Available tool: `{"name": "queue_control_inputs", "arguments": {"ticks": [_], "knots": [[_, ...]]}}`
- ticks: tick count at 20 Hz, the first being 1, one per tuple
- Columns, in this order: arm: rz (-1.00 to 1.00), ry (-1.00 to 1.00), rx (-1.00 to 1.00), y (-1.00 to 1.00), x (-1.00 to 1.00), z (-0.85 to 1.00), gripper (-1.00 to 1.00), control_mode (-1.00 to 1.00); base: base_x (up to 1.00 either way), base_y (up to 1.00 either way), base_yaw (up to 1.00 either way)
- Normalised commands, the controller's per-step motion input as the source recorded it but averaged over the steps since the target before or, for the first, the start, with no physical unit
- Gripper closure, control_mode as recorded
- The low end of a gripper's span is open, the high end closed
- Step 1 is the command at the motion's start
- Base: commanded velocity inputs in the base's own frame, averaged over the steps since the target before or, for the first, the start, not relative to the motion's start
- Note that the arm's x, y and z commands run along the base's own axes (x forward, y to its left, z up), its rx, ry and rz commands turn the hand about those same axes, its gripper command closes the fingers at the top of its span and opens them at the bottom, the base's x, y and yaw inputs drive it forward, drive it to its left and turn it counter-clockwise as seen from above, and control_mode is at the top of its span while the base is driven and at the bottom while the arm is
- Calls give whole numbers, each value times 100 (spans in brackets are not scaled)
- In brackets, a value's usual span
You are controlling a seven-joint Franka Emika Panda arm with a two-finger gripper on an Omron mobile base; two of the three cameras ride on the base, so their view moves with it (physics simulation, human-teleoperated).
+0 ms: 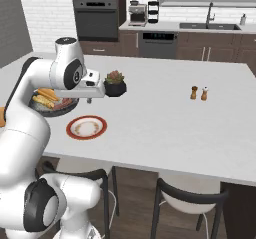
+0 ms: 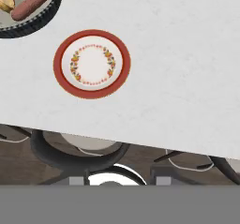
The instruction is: Place one bun and one sausage from the bowl on each plate.
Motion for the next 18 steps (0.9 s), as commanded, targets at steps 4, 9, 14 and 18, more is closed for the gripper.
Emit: {"name": "queue_control_inputs", "arguments": {"ticks": [4, 9, 14, 18], "knots": [[0, -2, 0, 5, 0, 0, -100, -100, 0, 0, 0], [-2, -1, 0, 14, 3, 0, -100, -100, 0, 0, 0], [-4, -1, 0, 27, 3, 0, -100, 100, 7, 55, -6], [0, 0, 0, 0, 0, 0, -100, 100, 13, 100, -10]]}}
